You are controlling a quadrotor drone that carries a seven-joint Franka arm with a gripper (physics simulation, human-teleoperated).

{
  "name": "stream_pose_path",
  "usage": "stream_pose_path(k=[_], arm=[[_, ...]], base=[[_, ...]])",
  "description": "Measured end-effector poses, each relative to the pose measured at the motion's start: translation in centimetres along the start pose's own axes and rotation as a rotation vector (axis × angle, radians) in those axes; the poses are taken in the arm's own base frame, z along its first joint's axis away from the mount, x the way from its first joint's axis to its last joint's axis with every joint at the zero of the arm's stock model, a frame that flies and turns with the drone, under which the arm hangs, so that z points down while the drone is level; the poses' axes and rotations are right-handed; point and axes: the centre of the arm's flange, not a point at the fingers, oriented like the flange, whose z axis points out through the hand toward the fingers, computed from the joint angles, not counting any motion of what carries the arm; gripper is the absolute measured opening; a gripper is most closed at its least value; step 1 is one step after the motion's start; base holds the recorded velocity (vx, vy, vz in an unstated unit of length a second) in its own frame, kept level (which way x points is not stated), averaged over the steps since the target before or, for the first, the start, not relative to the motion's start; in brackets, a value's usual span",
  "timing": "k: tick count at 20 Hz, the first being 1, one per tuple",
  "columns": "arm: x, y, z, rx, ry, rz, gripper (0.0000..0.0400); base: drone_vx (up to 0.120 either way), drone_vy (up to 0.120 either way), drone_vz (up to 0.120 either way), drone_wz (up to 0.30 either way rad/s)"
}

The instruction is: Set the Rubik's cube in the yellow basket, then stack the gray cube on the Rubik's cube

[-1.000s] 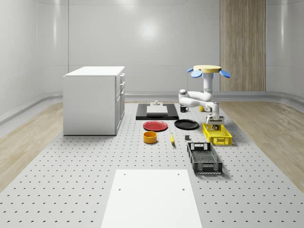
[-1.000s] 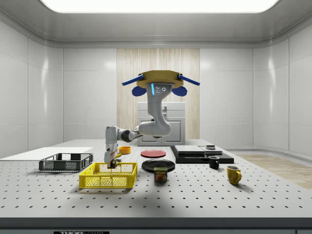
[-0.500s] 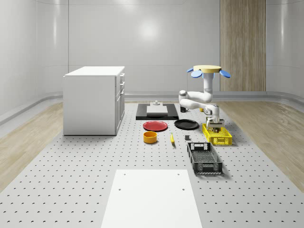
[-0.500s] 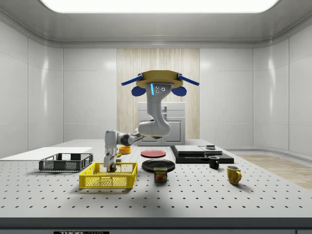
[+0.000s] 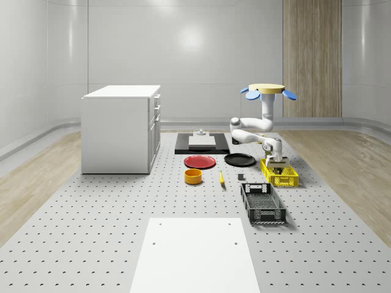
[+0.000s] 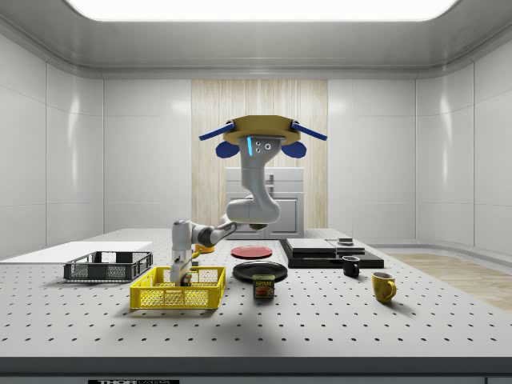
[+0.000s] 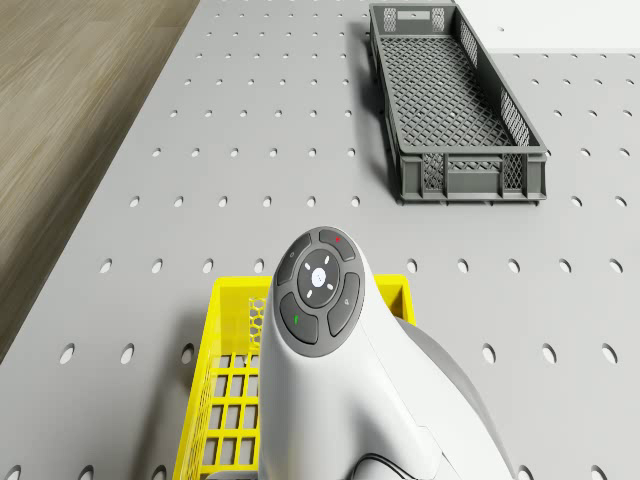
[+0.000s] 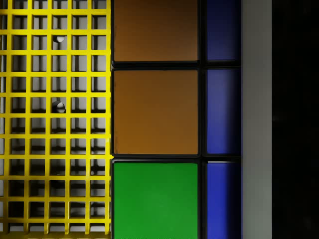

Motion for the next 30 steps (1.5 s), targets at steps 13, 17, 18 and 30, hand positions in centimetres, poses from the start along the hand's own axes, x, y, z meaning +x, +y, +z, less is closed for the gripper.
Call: stream_pose_path(k=[13,17,18,30], arm=[[0.0,0.0,0.8,0.0,0.0,0.0,0.0398],[0.0,0.0,0.8,0.0,0.0,0.0,0.0399],[0.0,0.0,0.9,0.0,0.0,0.0,0.0399],[0.0,0.0,-0.5,0.0,0.0,0.0,0.04]], base=[[0.0,0.0,0.071,0.0],[0.08,-0.09,0.12,0.0],[0.12,-0.12,0.12,0.0],[0.04,-0.107,0.02,0.0]])
